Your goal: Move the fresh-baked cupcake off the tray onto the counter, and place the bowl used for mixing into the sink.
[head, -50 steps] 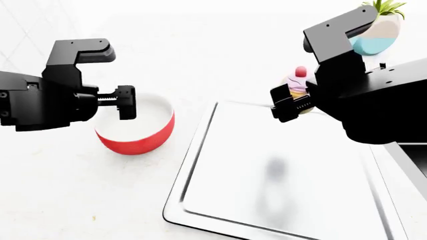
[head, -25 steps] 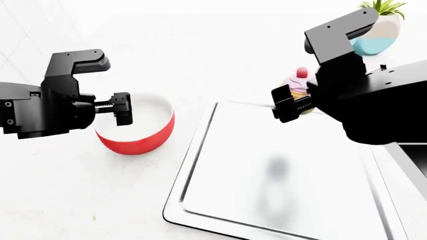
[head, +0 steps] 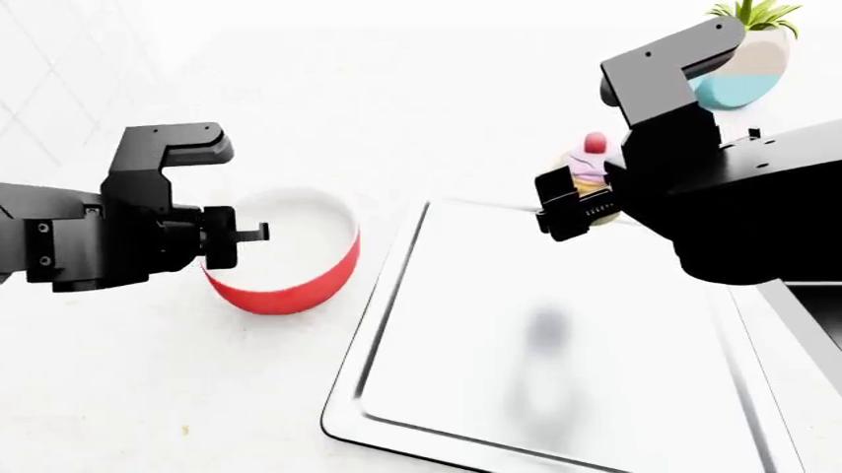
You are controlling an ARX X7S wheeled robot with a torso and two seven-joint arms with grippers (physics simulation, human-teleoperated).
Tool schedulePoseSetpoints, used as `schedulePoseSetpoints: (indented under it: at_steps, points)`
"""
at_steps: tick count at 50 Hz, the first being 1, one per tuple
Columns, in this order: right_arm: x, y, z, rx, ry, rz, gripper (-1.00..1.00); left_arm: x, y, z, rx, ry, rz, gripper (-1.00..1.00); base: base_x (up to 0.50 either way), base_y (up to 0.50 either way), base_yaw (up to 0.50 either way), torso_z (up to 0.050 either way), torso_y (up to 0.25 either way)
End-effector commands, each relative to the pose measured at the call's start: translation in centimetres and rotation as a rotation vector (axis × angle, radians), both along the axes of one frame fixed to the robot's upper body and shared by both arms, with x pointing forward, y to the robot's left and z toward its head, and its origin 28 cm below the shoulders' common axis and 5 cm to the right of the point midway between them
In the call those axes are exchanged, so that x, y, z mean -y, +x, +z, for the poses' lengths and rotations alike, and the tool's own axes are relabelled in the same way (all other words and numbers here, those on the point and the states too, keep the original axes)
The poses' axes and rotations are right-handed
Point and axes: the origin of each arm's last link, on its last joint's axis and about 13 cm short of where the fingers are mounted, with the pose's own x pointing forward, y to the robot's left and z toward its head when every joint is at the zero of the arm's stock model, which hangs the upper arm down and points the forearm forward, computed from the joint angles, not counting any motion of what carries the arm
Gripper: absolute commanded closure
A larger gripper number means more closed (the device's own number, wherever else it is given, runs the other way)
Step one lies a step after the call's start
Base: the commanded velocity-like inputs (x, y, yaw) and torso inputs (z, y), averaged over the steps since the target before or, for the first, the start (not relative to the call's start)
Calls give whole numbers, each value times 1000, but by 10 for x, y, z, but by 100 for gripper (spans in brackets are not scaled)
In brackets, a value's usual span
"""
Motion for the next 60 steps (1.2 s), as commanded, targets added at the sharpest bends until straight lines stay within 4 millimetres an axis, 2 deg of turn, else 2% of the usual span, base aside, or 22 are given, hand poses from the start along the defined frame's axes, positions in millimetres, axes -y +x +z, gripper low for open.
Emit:
schedulePoseSetpoints:
  at_steps: [1, 29, 43, 60]
  points:
    - [0, 0, 0, 5, -5, 4, 100, 7, -3, -3, -4, -60, -46, 100, 0, 0, 0, 0, 0]
    - [0, 1, -1, 7, -8, 3, 100, 2, -3, 5, 38, -74, -19, 100, 0, 0, 0, 0, 0]
    - [1, -1, 0, 9, -10, 0, 100, -7, -2, 38, 134, -105, 57, 100, 0, 0, 0, 0, 0]
    - [1, -1, -2, 5, -8, -1, 100, -7, -8, 57, 184, -148, 41, 100, 0, 0, 0, 0, 0]
